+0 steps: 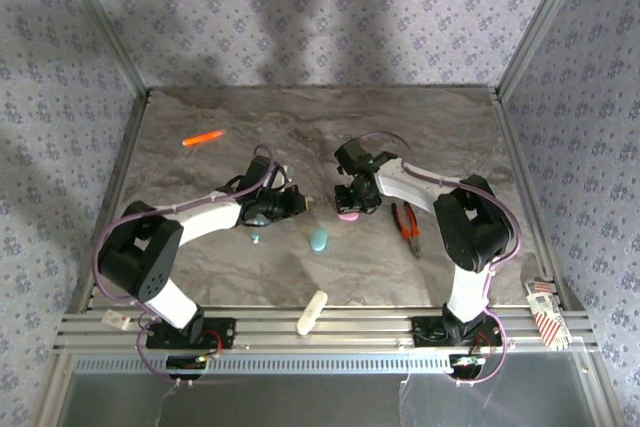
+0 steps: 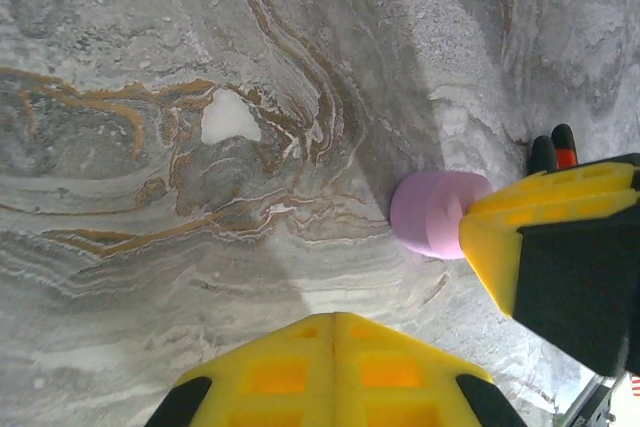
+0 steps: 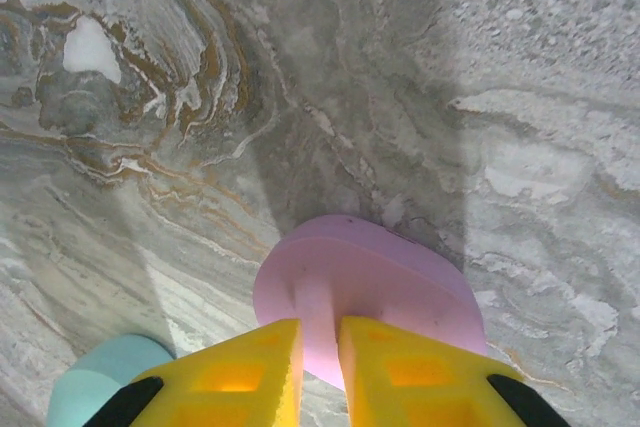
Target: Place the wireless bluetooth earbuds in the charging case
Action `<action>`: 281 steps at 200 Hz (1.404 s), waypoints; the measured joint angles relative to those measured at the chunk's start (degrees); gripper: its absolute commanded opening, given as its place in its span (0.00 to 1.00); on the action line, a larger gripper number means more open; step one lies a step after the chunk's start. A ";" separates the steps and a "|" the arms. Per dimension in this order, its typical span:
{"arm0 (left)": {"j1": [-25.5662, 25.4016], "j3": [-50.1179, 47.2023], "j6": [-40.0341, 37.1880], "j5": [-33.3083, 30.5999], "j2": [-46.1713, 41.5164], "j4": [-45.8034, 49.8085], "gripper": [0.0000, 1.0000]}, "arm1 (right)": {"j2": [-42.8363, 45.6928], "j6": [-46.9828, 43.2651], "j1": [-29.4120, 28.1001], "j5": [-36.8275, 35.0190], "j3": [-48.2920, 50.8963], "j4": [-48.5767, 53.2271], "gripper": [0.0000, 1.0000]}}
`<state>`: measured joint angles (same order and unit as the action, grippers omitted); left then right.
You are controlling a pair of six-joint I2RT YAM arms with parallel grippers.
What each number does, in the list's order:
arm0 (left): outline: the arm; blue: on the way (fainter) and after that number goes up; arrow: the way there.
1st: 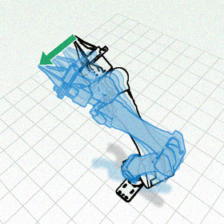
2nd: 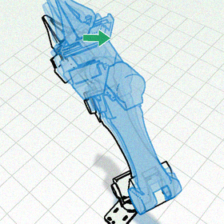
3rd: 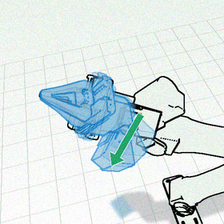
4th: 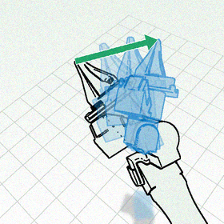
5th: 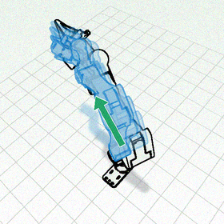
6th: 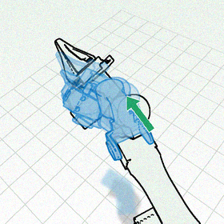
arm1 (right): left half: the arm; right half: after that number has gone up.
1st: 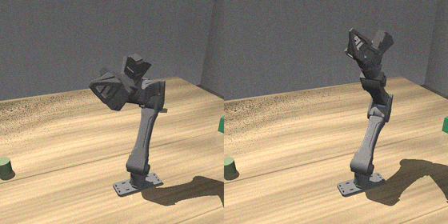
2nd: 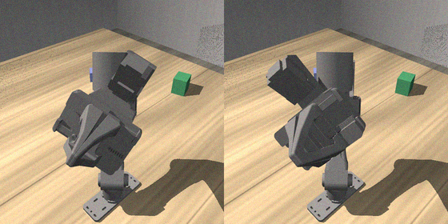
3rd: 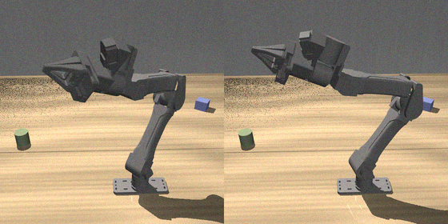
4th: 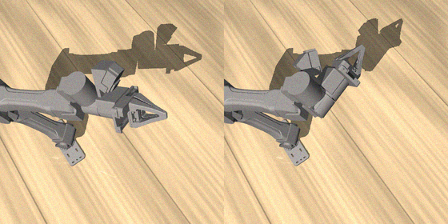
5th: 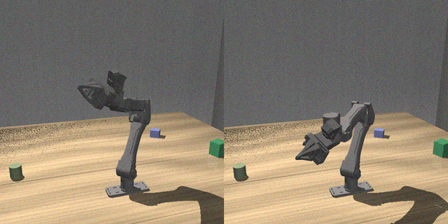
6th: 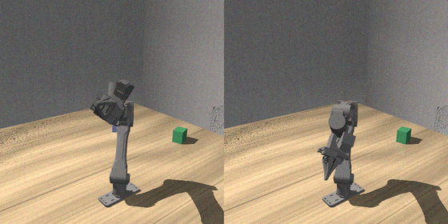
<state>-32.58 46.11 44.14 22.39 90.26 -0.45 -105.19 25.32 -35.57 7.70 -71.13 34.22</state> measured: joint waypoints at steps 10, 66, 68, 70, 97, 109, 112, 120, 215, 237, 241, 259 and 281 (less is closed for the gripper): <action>0.28 -0.50 -0.15 -0.33 -1.14 0.44 0.03 | -0.04 0.17 -0.04 -0.07 -0.02 -0.02 0.20; 1.68 -1.86 -1.29 -3.39 -8.09 4.63 0.17 | 0.24 0.37 -1.40 -2.84 -0.59 0.79 0.25; 1.77 -1.95 -1.46 -3.54 -8.52 4.87 0.18 | 0.28 0.39 -1.51 -2.95 -0.61 0.83 0.25; 1.84 -1.99 -1.68 -3.76 -9.01 5.07 0.19 | 0.33 0.48 -1.62 -3.08 -0.63 0.87 0.26; 3.10 -3.19 -2.56 -6.10 -14.86 8.37 0.30 | 1.51 0.81 -2.86 -5.03 -0.70 2.45 0.34; 3.85 -3.89 -2.75 -7.32 -17.59 10.03 0.38 | 2.62 0.81 -3.43 -5.68 -0.76 3.13 0.38; 4.13 -4.15 -2.60 -7.76 -18.47 10.51 0.39 | 2.99 0.79 -3.63 -5.86 -0.81 3.32 0.39; 4.63 -4.66 -2.60 -8.59 -20.17 11.69 0.45 | 4.00 0.76 -4.09 -6.19 -0.90 3.63 0.41; 8.96 -8.41 -0.35 -12.94 -41.55 26.99 1.00 | 15.06 3.32 -10.84 -9.25 0.52 4.79 0.74; 8.96 -8.41 0.81 -12.92 -44.85 29.11 1.00 | 17.03 5.18 -12.94 -10.14 3.48 4.68 0.85; 8.96 -8.41 1.03 -12.90 -45.31 29.42 1.00 | 17.31 5.18 -13.27 -10.27 4.00 4.70 0.87; 8.96 -8.41 1.55 -12.81 -46.31 30.32 1.00 | 18.38 6.67 -14.73 -11.02 6.32 4.52 0.95; 8.96 -8.41 1.57 -12.81 -45.92 30.73 1.00 | 19.67 8.33 -15.89 -11.93 8.90 3.93 1.00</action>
<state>-23.62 37.69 45.71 9.58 44.34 30.28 -85.52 33.65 -51.46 -4.23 -62.24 38.15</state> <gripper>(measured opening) 0.997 0.992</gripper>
